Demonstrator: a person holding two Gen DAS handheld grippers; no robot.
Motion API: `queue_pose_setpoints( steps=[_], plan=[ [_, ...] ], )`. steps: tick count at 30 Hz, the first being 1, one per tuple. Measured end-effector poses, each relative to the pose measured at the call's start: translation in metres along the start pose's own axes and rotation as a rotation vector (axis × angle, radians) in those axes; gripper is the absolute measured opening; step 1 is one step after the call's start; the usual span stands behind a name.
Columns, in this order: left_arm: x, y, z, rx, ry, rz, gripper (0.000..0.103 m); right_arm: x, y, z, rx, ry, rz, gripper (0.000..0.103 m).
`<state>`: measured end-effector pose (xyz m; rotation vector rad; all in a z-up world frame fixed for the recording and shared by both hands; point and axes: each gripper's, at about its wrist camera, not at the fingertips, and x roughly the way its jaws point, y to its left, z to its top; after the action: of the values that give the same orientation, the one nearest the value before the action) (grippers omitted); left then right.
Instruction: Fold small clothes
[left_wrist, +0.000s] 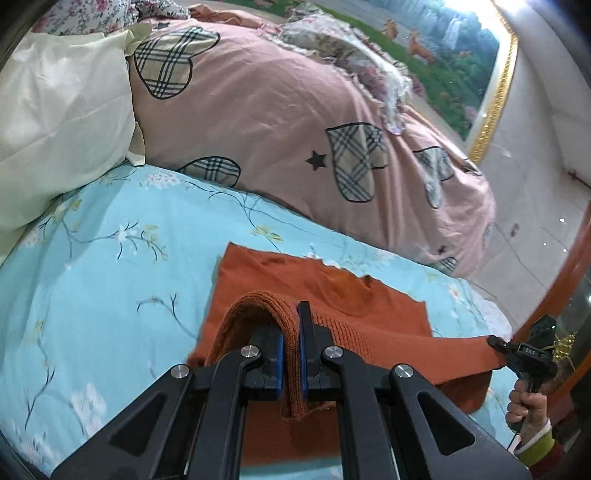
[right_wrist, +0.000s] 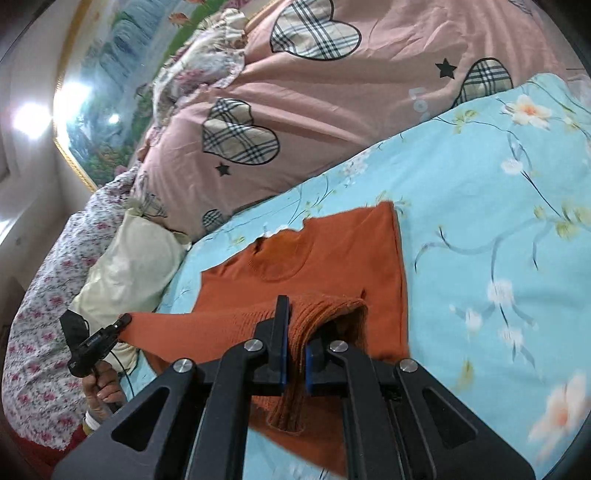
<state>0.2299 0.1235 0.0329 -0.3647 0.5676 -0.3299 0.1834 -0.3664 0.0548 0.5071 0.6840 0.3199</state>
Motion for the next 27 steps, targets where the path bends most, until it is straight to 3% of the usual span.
queue_pose_setpoints(
  steps=[8,16,19,23,24,27],
  plan=[
    [0.093,0.027,0.022,-0.031,0.086,0.081,0.005,0.072,-0.027,0.032,-0.008,0.082,-0.089,0.008],
    [0.177,0.054,0.004,-0.041,0.218,0.189,0.006,0.131,-0.059,0.035,0.023,0.222,-0.187,0.008],
    [0.179,0.062,-0.004,-0.063,0.253,0.176,0.009,0.126,-0.067,0.034,0.079,0.232,-0.179,0.011],
    [0.146,0.047,-0.013,-0.043,0.24,0.108,0.027,0.083,-0.054,0.033,0.049,0.09,-0.277,0.033],
    [0.138,0.038,-0.018,-0.029,0.242,0.082,0.028,0.072,-0.046,0.03,0.03,0.057,-0.286,0.033],
    [0.129,0.006,-0.042,0.03,0.291,-0.002,0.032,0.072,-0.015,0.016,-0.058,0.093,-0.194,0.033]
  ],
)
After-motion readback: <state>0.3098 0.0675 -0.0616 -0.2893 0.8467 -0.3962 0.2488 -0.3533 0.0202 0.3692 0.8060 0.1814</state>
